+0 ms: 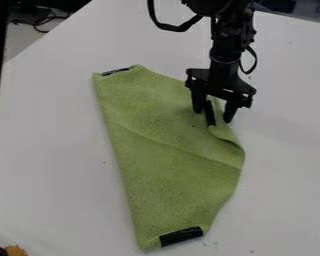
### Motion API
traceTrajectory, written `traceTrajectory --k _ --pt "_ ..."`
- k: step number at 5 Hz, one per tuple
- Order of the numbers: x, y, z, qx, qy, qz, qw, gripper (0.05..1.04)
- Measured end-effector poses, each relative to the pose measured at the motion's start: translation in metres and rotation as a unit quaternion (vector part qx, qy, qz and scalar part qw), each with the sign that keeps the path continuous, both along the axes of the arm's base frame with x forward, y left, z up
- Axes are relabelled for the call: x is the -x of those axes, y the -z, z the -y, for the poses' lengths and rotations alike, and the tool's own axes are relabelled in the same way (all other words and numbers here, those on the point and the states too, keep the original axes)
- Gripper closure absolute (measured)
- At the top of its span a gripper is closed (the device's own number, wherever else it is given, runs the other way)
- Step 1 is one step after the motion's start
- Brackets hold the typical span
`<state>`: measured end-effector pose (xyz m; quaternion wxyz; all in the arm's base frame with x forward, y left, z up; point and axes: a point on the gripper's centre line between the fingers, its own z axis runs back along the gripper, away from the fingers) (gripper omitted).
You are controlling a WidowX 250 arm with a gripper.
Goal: Unfold the clothes from the right side to the left
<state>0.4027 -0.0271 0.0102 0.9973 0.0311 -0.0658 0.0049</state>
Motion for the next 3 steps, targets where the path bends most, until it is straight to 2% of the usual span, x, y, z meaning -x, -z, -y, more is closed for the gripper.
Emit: traceTrajectory --k 1,2,3 --pt "-0.005 -0.007 0.0 -0.004 0.005 -0.005 1.0 0.069" --pt "-0.012 -0.015 -0.001 -0.009 0.013 -0.014 0.9998 0.089" --pt "-0.012 -0.019 -0.004 -0.02 0.006 -0.022 0.9995 0.202"
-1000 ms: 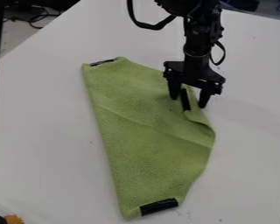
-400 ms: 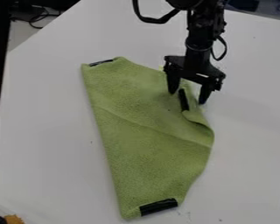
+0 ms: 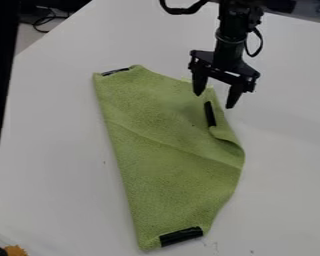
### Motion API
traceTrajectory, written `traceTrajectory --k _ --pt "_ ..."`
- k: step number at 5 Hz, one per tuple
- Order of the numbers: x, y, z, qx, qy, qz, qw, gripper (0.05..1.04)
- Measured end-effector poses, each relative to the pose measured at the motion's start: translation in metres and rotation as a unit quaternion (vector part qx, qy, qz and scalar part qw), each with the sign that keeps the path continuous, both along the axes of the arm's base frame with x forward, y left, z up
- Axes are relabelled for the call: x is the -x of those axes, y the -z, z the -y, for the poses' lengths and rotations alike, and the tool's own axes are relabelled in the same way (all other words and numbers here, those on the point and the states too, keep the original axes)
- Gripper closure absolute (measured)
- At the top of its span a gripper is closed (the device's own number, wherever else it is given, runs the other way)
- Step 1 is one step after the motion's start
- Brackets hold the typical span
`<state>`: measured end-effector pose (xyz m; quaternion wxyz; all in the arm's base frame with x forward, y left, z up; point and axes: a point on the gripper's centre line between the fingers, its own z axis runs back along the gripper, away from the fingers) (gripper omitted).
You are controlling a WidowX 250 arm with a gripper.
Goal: Unfold the clothes from the right side to the left
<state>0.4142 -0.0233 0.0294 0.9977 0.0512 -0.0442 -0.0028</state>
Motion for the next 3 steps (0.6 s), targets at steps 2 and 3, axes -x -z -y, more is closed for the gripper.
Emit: traceTrajectory --k 2,3 --pt "0.0 0.005 0.0041 0.014 0.002 0.007 0.9999 0.773" --pt "0.0007 0.0058 0.0063 0.02 0.006 0.004 0.9998 0.755"
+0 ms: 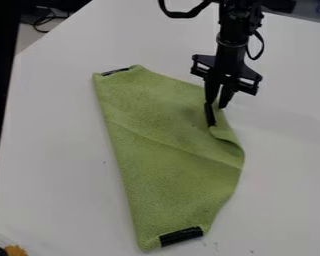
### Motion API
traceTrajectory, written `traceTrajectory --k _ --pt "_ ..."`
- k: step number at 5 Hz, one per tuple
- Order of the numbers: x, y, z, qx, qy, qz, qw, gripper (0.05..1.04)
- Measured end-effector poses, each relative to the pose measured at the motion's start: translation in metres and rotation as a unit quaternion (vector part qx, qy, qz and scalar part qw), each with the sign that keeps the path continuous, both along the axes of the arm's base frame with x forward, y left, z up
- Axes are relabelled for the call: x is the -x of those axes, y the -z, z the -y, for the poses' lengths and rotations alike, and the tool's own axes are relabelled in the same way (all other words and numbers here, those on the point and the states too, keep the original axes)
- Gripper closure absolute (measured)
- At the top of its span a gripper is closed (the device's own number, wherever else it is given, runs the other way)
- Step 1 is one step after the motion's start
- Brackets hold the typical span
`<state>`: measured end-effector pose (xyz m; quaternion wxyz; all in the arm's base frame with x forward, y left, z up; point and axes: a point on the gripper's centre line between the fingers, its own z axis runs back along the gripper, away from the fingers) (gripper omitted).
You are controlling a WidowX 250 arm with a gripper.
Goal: Unfold the clothes from the right side to the left
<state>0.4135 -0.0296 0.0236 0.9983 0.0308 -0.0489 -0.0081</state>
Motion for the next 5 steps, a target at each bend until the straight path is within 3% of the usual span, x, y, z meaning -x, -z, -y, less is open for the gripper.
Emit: traceTrajectory --k 2,3,4,5 --pt "0.004 0.006 0.0 0.002 -0.003 -0.004 1.0 0.204" --pt "0.007 0.009 0.0 0.004 -0.006 -0.008 0.9999 0.075" --pt "0.014 0.014 -0.004 -0.006 -0.01 -0.021 0.9997 0.165" --pt "0.017 0.014 -0.005 -0.014 -0.01 -0.031 0.9994 0.449"
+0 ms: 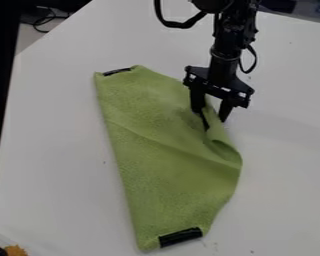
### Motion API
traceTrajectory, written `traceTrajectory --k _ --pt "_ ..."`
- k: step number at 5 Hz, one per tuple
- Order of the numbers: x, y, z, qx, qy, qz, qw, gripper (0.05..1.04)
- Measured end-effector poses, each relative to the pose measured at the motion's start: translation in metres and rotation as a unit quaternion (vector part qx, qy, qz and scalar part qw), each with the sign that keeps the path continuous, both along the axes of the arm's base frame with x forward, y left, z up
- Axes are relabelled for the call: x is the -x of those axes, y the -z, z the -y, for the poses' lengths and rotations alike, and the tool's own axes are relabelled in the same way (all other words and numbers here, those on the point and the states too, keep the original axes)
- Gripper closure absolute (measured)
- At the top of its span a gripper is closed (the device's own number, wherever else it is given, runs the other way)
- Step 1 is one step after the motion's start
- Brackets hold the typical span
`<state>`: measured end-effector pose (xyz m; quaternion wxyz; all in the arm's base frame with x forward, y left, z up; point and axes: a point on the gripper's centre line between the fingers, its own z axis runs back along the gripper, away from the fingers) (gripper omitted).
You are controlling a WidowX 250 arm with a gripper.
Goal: Unfold the clothes from the right side to the left
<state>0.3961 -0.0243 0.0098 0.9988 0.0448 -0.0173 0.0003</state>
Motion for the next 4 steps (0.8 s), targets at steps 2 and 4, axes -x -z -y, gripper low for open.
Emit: traceTrajectory --k 2,4 --pt "-0.009 -0.016 -0.004 -0.017 0.012 0.0 0.9998 0.935" --pt "0.005 -0.089 -0.044 -0.111 -0.009 0.008 0.9937 1.016"
